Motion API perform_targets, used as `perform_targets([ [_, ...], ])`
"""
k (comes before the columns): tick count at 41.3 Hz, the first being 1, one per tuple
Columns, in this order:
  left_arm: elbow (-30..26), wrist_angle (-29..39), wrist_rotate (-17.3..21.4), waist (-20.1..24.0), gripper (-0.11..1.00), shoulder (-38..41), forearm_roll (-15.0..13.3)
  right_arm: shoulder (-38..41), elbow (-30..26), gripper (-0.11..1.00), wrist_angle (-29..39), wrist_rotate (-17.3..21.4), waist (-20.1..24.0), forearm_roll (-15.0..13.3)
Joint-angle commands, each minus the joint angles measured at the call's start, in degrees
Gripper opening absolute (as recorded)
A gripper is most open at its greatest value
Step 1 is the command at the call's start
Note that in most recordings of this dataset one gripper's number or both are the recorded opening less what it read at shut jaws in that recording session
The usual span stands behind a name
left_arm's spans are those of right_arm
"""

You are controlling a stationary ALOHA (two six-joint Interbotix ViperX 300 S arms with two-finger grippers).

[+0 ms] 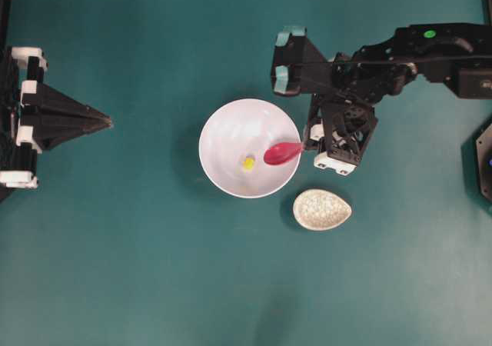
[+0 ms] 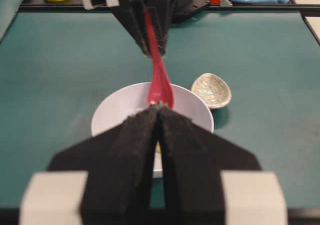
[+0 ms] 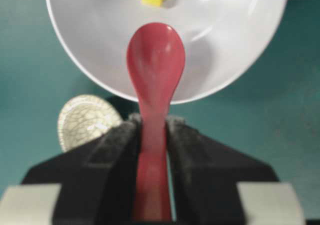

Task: Scoop the yellow hexagonal prism block from the bowl with a spoon using the right arm.
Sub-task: 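Lift the spoon with the right gripper and carry it over the bowl, then lower the spoon into the bowl and scoop under the yellow block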

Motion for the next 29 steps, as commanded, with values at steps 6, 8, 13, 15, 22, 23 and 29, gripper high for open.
perform_targets([
  [6, -1.0, -0.6, 0.1, 0.2, 0.0, 0.4, 0.1, 1.1, -4.1, 0.24, 1.5, 1.1, 0.2, -0.1],
  [8, -1.1, -0.6, 0.1, 0.2, 0.0, 0.4, 0.1, 1.4, -4.6, 0.24, 1.5, 1.1, 0.3, -0.1],
  [13, -1.0, -0.7, 0.1, 0.2, 0.0, 0.4, 0.1, 1.8, -5.0, 0.24, 1.7, 1.4, 0.3, -0.1],
  [15, -1.1, -0.7, 0.1, 0.2, 0.0, 0.4, 0.1, 2.0, -5.1, 0.24, 1.7, 1.4, 0.4, -0.1],
  [22, -1.1, -0.9, 0.1, 0.2, 0.0, 0.4, 0.1, 2.8, -5.2, 0.24, 1.7, 1.4, 0.6, -0.1],
  [23, -1.1, -0.9, 0.1, 0.2, 0.0, 0.4, 0.1, 2.9, -5.2, 0.24, 1.7, 1.4, 0.7, -0.1],
  [29, -1.1, -0.9, 0.1, 0.2, 0.0, 0.4, 0.1, 3.9, -5.4, 0.24, 1.7, 1.3, 1.1, -0.1],
])
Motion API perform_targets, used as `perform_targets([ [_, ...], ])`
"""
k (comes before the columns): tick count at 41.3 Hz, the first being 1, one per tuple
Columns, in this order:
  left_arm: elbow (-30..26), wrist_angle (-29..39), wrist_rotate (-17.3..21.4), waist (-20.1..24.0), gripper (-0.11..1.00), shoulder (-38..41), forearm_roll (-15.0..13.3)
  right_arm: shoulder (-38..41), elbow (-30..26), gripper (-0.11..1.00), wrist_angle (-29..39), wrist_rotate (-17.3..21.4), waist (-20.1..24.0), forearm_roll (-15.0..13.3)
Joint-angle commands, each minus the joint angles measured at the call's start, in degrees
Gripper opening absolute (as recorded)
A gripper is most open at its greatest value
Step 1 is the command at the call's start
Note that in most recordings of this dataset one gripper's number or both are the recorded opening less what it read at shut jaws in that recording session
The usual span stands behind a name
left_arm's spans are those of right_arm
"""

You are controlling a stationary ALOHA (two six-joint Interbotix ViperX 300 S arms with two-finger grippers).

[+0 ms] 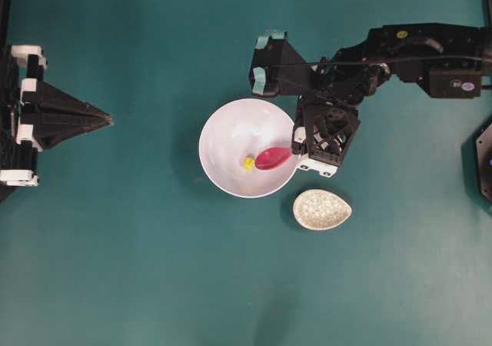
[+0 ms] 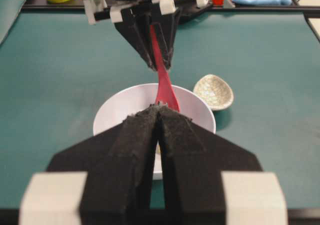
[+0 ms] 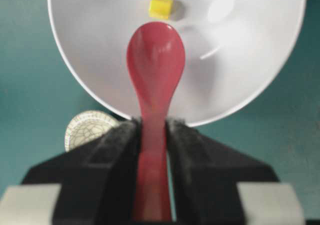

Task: Scoop the yellow hexagonal prism block from the bowl with a spoon using the right arm.
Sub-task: 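Lower the spoon into the bowl and scoop under the yellow block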

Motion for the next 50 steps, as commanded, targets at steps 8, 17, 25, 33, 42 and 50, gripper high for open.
perform_targets([
  [8, -1.1, -1.2, 0.0, 0.2, 0.0, 0.4, 0.1, 0.9, -2.6, 0.24, 0.1, 0.0, 0.4, 0.0],
  [17, -1.1, -1.5, -0.1, 0.2, 0.0, 0.3, 0.1, 2.6, -3.9, 0.24, 0.0, -0.2, 0.5, 0.0],
  [25, -1.1, -1.5, -0.4, 0.2, 0.0, 0.2, 0.1, 4.0, -4.7, 0.24, -0.5, -0.4, 0.5, -0.1],
  [33, -1.0, -1.5, -0.4, 0.2, 0.0, -0.1, 0.1, 5.1, -4.7, 0.24, -3.3, -0.8, 0.4, -0.2],
  [42, -1.1, -1.5, -0.6, 0.2, 0.0, -0.1, 0.2, 5.8, -4.2, 0.24, -8.0, -1.0, 0.5, -0.4],
  [50, -1.1, -1.5, -0.7, 0.2, 0.0, -0.1, 0.1, 6.0, -3.3, 0.24, -12.0, -0.5, 0.5, -1.8],
])
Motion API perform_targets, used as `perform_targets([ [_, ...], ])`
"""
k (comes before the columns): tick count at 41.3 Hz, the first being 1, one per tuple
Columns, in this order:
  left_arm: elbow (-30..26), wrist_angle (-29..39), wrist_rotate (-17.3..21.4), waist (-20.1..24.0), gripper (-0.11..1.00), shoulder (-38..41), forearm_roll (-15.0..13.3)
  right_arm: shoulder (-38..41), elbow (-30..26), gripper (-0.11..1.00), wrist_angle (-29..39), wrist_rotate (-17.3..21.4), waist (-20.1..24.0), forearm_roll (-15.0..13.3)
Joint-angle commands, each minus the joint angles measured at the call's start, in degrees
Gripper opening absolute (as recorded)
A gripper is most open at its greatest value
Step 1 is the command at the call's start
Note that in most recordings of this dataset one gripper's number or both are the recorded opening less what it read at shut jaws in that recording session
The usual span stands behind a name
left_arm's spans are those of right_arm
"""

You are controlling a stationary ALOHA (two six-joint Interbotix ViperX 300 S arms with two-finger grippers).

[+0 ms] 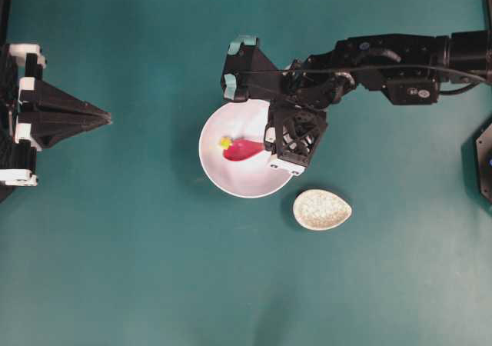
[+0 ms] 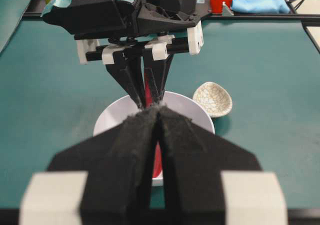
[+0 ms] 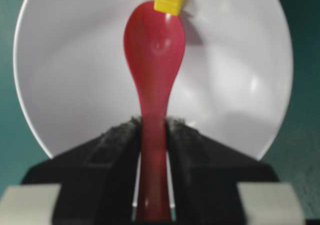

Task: Scoop the yellow hexagonal prism block from the bowl with a spoon using the right arm.
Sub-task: 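Lower the spoon into the bowl and scoop under the yellow block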

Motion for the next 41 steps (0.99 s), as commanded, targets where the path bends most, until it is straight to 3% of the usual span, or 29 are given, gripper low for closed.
perform_targets([
  [1, -1.1, -0.6, -0.2, 0.1, 0.0, 0.2, 0.2, -1.1, -0.2, 0.24, -2.1, 0.2, 0.1, -0.7],
  [41, -1.1, -0.6, -0.4, 0.1, 0.0, 0.1, 0.2, -4.0, 7.6, 0.24, -17.1, 0.4, 0.2, -0.8],
])
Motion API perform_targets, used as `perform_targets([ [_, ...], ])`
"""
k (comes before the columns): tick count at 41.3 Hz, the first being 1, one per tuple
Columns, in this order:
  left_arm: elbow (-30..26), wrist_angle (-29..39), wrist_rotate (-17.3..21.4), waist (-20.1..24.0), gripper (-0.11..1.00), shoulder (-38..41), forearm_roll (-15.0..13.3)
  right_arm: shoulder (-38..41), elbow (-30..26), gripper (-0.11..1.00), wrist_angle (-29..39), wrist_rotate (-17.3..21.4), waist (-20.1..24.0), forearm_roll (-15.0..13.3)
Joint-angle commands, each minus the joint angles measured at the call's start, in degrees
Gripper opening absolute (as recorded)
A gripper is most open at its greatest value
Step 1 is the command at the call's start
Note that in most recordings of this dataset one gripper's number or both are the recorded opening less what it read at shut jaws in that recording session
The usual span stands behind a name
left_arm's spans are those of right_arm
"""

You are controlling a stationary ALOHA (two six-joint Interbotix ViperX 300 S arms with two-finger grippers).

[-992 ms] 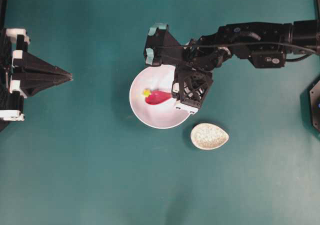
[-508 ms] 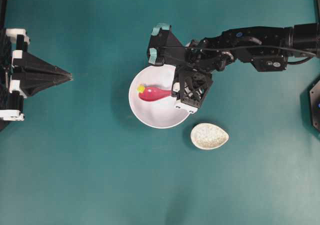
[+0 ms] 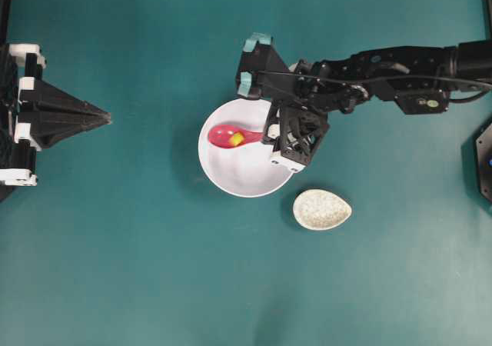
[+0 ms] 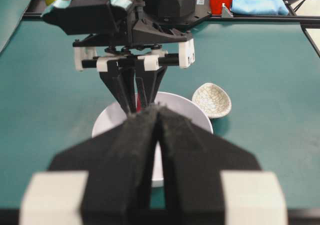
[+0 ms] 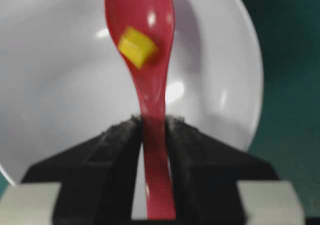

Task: Scoop the yellow hexagonal prism block from the bowl with a spoon using the right arm.
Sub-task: 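Lower the spoon into the bowl and scoop under the yellow block, then raise the spoon carrying the yellow block above the bowl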

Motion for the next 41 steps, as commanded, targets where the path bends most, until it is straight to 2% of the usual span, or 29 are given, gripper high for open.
perform_targets([
  [1, -1.1, -0.5, -0.1, 0.2, 0.0, 0.2, 0.2, -2.8, 0.2, 0.24, -1.7, 0.0, 0.1, -0.1],
  [21, -1.1, -0.6, -0.1, 0.2, 0.0, 0.2, 0.2, -4.7, 1.4, 0.24, -3.2, 0.1, 0.1, -0.1],
  [41, -1.1, -0.6, -0.2, 0.0, 0.0, 0.2, 0.2, -10.4, 2.5, 0.24, -3.5, 0.4, 0.3, 0.3],
])
